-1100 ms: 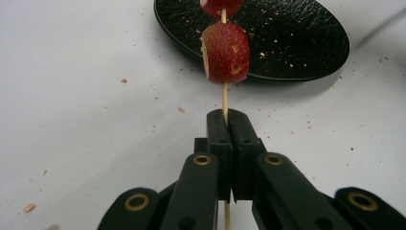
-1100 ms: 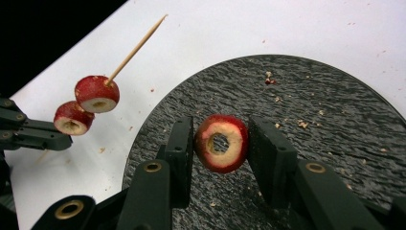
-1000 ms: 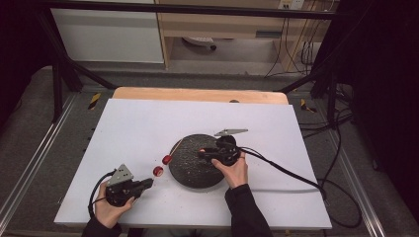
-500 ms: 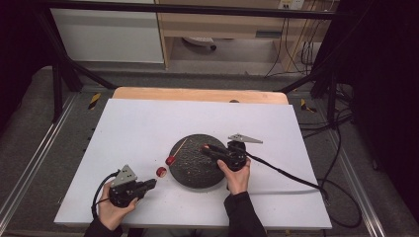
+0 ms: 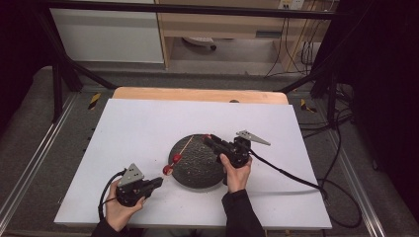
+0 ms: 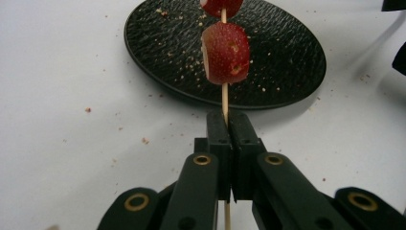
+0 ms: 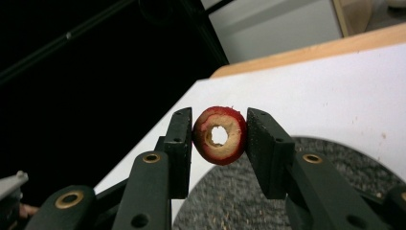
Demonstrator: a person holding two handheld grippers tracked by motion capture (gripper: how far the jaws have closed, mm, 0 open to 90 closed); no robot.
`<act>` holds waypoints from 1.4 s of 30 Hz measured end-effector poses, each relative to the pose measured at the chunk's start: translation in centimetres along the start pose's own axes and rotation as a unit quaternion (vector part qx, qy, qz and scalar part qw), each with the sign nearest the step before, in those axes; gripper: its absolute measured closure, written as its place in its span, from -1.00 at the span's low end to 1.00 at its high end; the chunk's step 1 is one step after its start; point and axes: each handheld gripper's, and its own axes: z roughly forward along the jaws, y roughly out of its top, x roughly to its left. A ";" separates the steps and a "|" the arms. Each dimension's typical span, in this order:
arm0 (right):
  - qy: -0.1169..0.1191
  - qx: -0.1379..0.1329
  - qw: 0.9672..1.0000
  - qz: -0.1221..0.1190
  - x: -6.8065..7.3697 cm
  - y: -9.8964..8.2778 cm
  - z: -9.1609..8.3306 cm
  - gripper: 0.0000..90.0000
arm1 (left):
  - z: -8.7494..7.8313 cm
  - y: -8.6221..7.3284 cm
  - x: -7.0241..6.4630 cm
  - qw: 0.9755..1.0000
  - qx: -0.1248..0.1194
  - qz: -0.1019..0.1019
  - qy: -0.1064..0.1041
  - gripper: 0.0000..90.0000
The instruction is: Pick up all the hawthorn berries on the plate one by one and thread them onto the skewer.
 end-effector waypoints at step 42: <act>0.013 -0.117 0.993 0.031 -0.1 0.7 0.5 0.41 | 2.1 2.6 -3.1 0.999 -0.026 -0.013 -0.012 0.97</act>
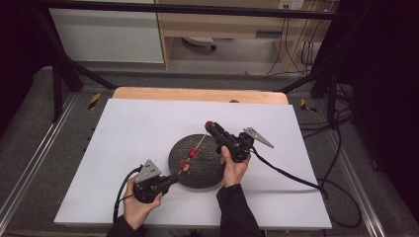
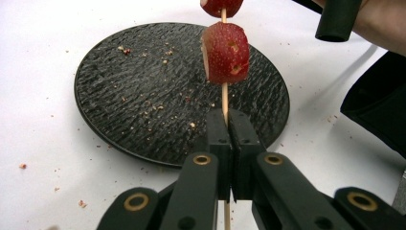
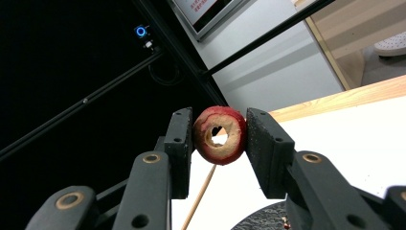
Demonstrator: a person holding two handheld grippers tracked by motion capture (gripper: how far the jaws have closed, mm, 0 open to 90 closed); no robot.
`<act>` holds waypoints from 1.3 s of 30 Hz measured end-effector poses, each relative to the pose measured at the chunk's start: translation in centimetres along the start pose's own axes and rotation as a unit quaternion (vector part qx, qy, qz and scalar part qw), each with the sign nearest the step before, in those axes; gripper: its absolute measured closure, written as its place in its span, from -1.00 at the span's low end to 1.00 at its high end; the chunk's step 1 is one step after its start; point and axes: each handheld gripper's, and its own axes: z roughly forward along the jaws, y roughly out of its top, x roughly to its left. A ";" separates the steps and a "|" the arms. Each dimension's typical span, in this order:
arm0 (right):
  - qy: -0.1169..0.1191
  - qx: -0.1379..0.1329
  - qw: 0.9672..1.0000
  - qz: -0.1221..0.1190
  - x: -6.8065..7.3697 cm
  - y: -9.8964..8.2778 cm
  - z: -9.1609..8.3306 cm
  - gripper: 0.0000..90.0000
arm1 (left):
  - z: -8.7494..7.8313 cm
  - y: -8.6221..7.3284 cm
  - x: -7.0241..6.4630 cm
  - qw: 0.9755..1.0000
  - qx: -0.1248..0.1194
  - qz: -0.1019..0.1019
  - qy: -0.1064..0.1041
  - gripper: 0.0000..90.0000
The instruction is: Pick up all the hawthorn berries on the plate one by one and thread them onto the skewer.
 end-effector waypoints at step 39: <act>0.002 0.004 0.999 0.032 0.0 -1.5 0.3 0.42 | 2.7 1.4 -1.3 0.998 -0.046 -0.043 0.022 0.97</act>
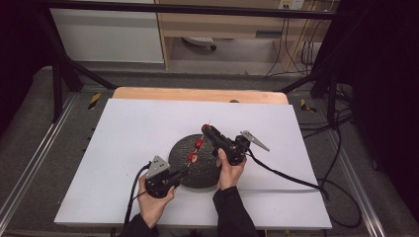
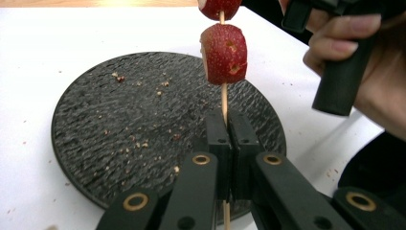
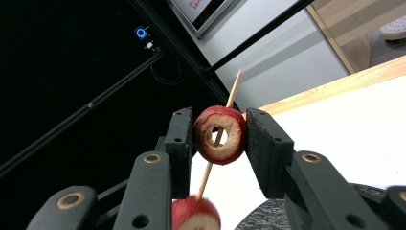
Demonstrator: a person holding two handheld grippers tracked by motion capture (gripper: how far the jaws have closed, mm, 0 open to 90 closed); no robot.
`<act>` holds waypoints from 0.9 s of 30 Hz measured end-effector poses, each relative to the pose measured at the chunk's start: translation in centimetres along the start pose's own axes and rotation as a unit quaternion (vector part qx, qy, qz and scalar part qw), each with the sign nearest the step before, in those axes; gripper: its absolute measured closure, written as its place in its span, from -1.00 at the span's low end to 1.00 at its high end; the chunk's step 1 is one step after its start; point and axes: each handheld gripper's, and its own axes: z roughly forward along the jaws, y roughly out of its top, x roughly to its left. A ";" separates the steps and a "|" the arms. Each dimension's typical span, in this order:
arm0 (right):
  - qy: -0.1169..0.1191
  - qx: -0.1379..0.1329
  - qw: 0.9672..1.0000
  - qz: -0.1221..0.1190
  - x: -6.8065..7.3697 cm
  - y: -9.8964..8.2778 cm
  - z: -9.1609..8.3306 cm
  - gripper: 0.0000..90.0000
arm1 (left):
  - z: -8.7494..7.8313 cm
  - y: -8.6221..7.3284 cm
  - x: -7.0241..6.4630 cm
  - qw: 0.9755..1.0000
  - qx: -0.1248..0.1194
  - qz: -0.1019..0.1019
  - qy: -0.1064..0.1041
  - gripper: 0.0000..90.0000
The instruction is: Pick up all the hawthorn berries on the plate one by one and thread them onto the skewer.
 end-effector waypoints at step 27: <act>-0.022 0.089 0.991 -0.098 0.2 1.3 -1.4 -0.08 | -0.2 -0.5 1.7 1.000 0.023 0.001 -0.016 0.97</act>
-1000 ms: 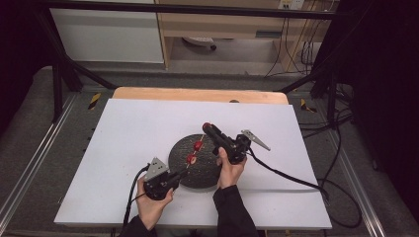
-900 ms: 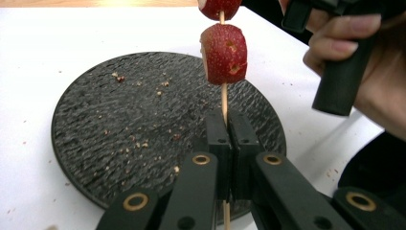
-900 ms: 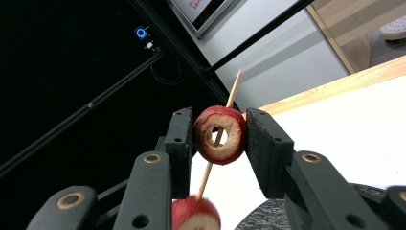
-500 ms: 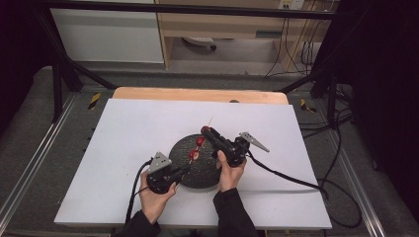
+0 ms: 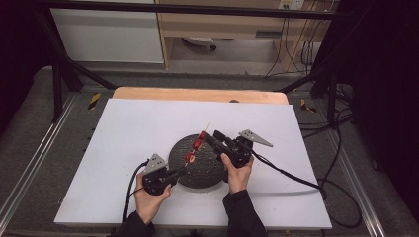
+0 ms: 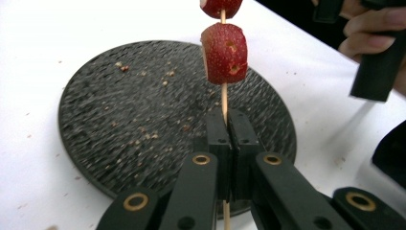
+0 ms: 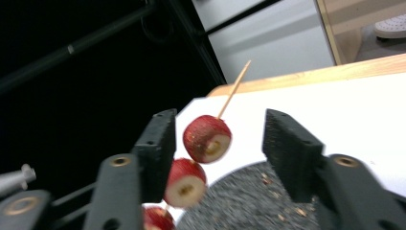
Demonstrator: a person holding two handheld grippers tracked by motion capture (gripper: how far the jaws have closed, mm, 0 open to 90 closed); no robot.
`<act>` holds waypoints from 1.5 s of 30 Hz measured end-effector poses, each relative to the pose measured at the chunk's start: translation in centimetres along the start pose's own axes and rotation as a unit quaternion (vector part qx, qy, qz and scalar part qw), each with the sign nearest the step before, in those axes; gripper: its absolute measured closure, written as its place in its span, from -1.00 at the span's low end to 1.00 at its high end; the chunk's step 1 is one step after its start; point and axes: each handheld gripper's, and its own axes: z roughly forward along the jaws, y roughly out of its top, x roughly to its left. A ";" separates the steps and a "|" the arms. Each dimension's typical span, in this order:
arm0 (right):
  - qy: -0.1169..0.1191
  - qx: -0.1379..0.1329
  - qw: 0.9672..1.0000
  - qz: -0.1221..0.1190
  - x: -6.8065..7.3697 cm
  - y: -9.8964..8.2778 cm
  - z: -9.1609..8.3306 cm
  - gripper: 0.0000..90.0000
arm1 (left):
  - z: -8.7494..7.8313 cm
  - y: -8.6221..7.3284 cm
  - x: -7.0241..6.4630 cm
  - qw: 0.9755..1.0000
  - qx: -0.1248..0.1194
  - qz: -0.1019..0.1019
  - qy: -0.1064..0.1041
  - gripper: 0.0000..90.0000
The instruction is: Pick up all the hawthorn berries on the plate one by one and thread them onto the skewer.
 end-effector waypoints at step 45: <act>-0.058 0.258 0.951 -0.160 -7.1 -3.0 -9.9 -0.99 | -2.5 3.0 3.3 0.996 0.083 0.044 -0.001 0.97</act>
